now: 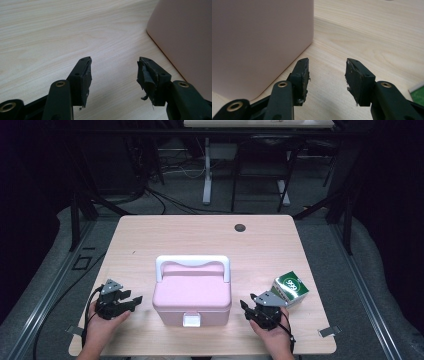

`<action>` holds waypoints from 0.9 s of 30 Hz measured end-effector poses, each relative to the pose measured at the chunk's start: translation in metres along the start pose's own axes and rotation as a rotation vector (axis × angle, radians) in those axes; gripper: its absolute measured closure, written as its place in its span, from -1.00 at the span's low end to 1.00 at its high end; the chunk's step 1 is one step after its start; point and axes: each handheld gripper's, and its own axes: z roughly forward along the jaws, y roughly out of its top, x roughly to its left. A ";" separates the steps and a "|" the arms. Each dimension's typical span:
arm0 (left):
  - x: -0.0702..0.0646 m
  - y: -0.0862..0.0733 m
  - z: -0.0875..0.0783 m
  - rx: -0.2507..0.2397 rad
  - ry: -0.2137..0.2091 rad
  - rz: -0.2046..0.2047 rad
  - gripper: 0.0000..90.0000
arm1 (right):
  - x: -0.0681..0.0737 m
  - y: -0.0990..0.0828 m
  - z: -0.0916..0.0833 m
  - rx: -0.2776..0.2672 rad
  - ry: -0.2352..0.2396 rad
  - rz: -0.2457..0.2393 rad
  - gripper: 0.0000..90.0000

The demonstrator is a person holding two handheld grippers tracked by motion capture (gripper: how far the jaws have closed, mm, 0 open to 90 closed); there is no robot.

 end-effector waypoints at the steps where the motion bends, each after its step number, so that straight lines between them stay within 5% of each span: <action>1: 0.000 0.000 -0.001 -0.003 -0.002 -0.001 0.02 | 0.000 0.000 -0.001 0.009 -0.001 0.023 0.22; 4: -0.001 0.002 -0.004 -0.018 -0.020 -0.020 0.11 | -0.002 0.000 0.000 0.004 0.053 0.069 0.30; 7: -0.002 0.003 -0.007 -0.033 -0.025 -0.034 0.16 | -0.002 0.000 0.001 0.021 0.008 0.070 0.31; 12: -0.003 0.003 -0.011 -0.046 -0.048 -0.042 0.23 | -0.006 -0.001 0.001 0.012 0.026 0.108 0.32; 27: -0.009 0.006 -0.018 -0.066 -0.071 -0.049 0.62 | 0.005 0.007 0.002 -0.027 0.024 0.095 0.56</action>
